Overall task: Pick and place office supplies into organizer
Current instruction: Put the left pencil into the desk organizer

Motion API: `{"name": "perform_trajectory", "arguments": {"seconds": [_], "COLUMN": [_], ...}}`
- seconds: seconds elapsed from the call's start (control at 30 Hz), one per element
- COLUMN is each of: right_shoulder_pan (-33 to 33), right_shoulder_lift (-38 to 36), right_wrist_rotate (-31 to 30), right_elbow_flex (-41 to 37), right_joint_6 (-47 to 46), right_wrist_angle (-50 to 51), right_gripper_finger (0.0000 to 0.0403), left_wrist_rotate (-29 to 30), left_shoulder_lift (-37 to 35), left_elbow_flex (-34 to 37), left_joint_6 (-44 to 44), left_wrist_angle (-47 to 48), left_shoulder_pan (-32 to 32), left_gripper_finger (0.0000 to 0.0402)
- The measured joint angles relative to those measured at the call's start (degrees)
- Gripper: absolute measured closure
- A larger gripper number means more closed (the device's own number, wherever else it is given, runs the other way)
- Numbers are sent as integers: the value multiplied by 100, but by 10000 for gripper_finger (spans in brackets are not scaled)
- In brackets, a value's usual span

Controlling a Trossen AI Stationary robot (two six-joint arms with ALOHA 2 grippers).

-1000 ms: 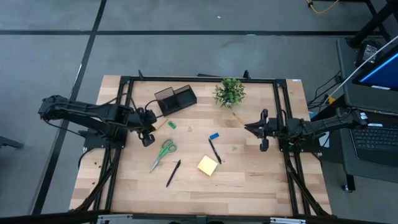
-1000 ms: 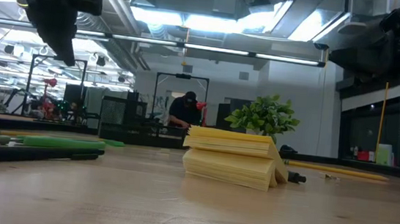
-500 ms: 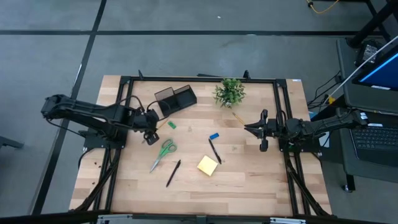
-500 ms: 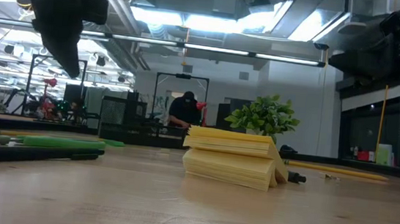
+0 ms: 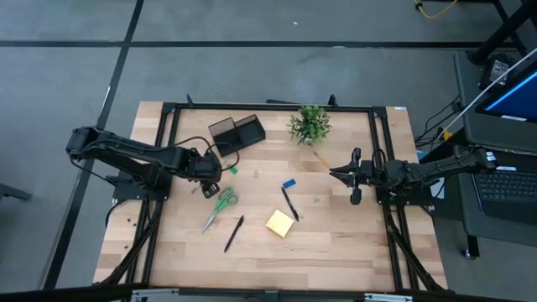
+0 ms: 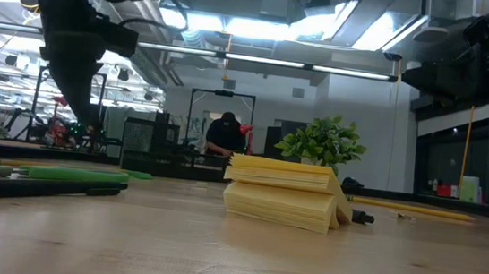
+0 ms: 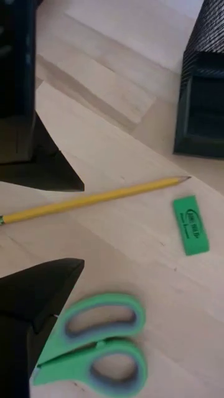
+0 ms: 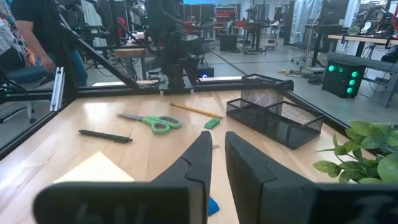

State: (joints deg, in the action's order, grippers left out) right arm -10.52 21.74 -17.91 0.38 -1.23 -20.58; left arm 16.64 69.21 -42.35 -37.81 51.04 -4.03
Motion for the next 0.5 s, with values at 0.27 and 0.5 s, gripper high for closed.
{"name": "perform_trajectory", "arguments": {"seconds": [0.27,0.5], "right_shoulder_pan": [0,0], "right_shoulder_lift": [0,-1], "right_wrist_rotate": [0,0], "right_elbow_flex": [0,0], "right_joint_6": [-67,-308], "right_wrist_angle": [-4,-7], "right_gripper_finger": [354,354], "left_wrist_rotate": [-451,-463], "left_shoulder_lift": [357,714], "left_elbow_flex": [2,2], "left_joint_6": [-737,-948], "left_wrist_angle": [5,5], "left_shoulder_pan": [4,3], "left_gripper_finger": [221,221]}}
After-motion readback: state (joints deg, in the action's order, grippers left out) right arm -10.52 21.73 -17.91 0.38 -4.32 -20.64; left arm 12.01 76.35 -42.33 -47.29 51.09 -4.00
